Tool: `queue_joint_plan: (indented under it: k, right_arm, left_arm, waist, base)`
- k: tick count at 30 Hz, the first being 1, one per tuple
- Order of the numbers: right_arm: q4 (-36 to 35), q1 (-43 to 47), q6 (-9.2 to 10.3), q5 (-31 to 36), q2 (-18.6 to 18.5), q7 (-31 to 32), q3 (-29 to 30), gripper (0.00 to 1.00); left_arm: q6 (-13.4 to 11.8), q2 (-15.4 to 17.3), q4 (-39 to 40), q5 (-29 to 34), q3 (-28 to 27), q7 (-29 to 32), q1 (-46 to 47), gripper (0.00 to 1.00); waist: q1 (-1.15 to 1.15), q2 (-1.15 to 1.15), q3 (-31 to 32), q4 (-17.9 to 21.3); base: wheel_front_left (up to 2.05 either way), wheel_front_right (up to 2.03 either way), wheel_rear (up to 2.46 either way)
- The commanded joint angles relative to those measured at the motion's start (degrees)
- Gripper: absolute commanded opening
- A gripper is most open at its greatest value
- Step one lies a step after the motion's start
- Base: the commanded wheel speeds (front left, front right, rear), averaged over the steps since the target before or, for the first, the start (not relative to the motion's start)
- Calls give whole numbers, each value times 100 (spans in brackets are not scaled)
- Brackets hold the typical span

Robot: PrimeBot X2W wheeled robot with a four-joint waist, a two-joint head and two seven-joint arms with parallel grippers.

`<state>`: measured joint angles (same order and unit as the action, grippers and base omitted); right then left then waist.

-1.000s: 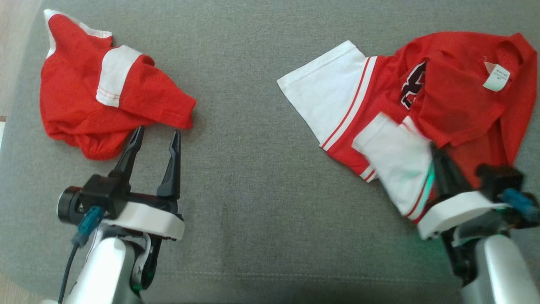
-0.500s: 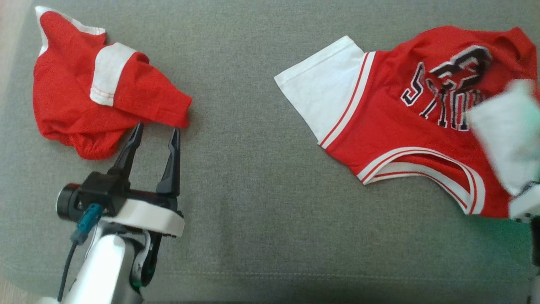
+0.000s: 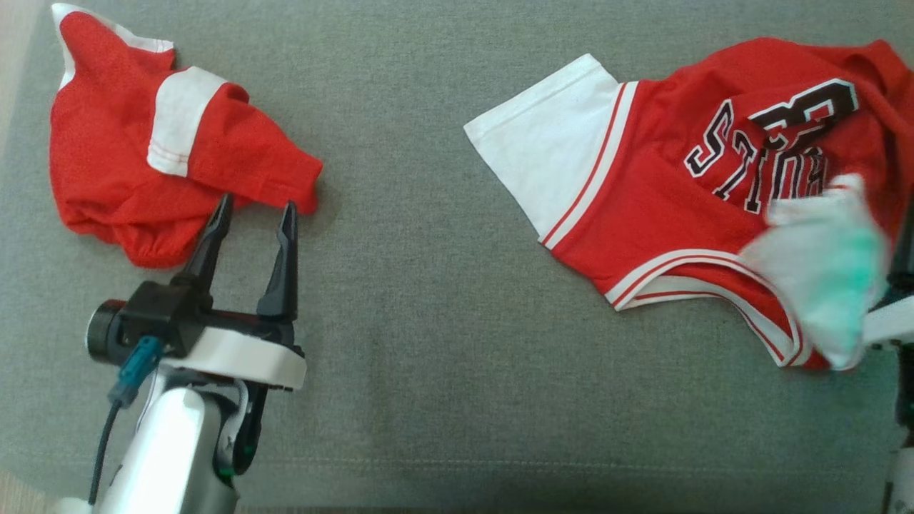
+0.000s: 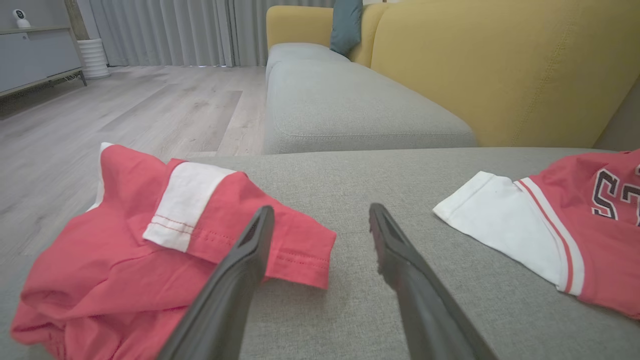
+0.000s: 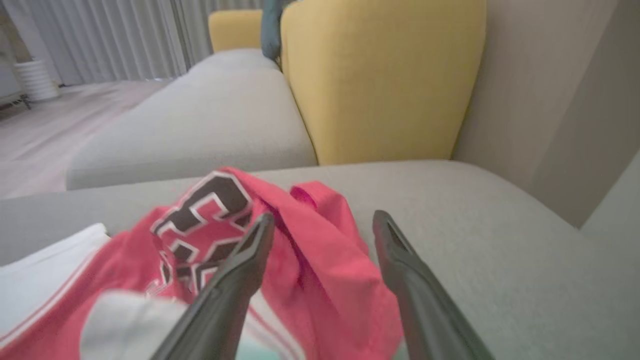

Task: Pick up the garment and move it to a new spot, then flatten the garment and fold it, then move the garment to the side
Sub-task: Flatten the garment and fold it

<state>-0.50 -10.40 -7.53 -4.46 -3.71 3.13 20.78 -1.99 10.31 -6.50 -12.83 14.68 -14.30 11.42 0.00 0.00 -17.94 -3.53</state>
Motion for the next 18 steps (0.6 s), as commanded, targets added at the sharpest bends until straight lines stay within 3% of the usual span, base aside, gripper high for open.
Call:
queue_joint_plan:
  k: [1,8,18]
  right_arm:
    - [-393,79,4,36,-2,-90,-208,100]
    - [-1240,569,4,15,73,-70,-972,100]
    - [-1330,1002,4,-322,82,18,-1427,100]
  left_arm:
    - [1,60,201,35,-232,-69,156,100]
    - [-24,27,278,56,-275,-70,40,100]
    - [-59,43,321,46,-282,-70,-135,100]
  waist:
    - [0,0,32,10]
    - [0,0,197,48]
    - [0,0,358,78]
  base:
    - [0,0,0]
    - [0,0,0]
    - [0,0,0]
